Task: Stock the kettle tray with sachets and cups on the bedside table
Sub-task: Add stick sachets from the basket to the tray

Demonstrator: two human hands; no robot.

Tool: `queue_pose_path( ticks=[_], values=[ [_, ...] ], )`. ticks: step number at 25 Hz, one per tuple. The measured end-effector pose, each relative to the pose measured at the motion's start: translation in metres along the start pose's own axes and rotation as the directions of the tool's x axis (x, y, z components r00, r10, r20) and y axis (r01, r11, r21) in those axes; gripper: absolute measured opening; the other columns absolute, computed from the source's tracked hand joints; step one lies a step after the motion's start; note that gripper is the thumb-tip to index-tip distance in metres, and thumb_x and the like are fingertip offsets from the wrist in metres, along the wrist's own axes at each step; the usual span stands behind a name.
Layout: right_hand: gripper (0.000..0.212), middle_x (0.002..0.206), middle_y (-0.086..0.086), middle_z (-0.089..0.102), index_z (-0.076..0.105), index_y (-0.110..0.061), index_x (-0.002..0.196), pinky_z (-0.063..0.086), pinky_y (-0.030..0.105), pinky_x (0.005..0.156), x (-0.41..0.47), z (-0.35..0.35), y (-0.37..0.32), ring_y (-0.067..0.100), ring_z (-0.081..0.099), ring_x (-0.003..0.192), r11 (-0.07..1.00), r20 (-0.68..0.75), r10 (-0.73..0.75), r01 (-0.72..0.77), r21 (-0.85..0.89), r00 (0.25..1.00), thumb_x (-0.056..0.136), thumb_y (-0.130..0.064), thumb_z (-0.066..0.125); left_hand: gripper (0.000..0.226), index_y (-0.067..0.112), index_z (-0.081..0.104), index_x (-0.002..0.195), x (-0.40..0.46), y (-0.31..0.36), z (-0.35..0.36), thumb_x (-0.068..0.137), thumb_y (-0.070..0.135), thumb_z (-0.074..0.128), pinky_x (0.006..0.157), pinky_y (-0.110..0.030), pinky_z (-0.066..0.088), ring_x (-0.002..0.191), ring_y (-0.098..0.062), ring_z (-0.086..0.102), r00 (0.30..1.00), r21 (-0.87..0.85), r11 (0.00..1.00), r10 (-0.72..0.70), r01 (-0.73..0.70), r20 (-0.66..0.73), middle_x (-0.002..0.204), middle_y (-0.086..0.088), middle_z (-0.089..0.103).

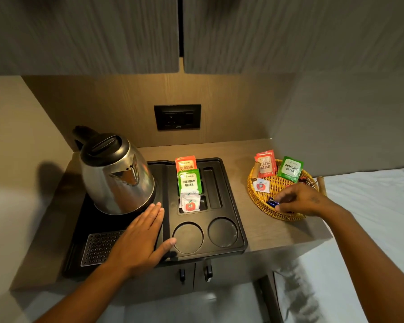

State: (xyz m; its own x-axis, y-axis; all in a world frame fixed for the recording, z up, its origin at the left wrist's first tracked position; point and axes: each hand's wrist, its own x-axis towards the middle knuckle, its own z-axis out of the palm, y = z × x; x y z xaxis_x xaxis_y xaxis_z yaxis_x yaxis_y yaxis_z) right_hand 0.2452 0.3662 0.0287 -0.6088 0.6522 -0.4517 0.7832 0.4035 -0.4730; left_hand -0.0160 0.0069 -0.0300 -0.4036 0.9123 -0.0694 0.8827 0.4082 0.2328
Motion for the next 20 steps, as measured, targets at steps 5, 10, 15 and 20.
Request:
queue_pose_path(
  ticks=[5, 10, 15, 20],
  values=[
    [0.051, 0.106, -0.005, 0.068, 0.073, -0.037, 0.096, 0.058, 0.025, 0.067, 0.013, -0.004, -0.012, 0.016, 0.063, 0.100, 1.000, 0.170, -0.025, 0.023, 0.018, 0.985, 0.047, -0.050, 0.082, 0.090, 0.024, -0.002, 0.154, -0.001, 0.001, -0.002, 0.085, 0.080, 0.009, 0.118, -0.032, 0.002, 0.146, -0.008, -0.014, 1.000, -0.004, 1.000, -0.012, 0.012, 0.004, 0.161, 0.008, -0.011],
    [0.022, 0.109, -0.001, 0.066, 0.073, -0.030, 0.097, 0.059, 0.025, 0.064, 0.024, -0.011, -0.014, 0.019, 0.063, 0.101, 1.000, 0.181, -0.010, 0.006, 0.022, 0.983, 0.079, -0.018, 0.079, 0.088, 0.024, -0.004, 0.154, -0.002, 0.002, -0.004, 0.086, 0.078, 0.010, 0.119, -0.031, 0.001, 0.146, -0.008, -0.015, 1.000, 0.008, 1.000, -0.012, 0.012, 0.012, 0.161, 0.008, -0.012],
    [0.014, 0.093, -0.004, 0.070, 0.073, -0.030, 0.082, 0.050, 0.020, 0.063, 0.025, 0.001, -0.020, 0.014, 0.066, 0.091, 0.988, 0.100, -0.040, 0.055, -0.144, 0.994, 0.076, -0.018, 0.079, 0.088, 0.025, -0.005, 0.154, -0.002, 0.003, -0.004, 0.085, 0.078, 0.009, 0.119, -0.032, 0.002, 0.146, -0.007, -0.016, 1.000, 0.016, 1.000, -0.015, 0.015, 0.017, 0.161, 0.008, -0.013],
    [0.005, 0.074, 0.004, 0.073, 0.073, -0.017, 0.070, 0.058, 0.038, 0.073, 0.003, -0.006, -0.054, 0.021, 0.069, 0.079, 0.996, -0.298, -0.042, 0.065, 0.068, 0.954, 0.072, -0.016, 0.076, 0.088, 0.025, -0.005, 0.154, -0.001, 0.003, -0.004, 0.086, 0.078, 0.009, 0.120, -0.032, 0.003, 0.146, -0.007, -0.017, 1.000, 0.013, 1.000, -0.016, 0.016, 0.018, 0.161, 0.009, -0.013]
  ],
)
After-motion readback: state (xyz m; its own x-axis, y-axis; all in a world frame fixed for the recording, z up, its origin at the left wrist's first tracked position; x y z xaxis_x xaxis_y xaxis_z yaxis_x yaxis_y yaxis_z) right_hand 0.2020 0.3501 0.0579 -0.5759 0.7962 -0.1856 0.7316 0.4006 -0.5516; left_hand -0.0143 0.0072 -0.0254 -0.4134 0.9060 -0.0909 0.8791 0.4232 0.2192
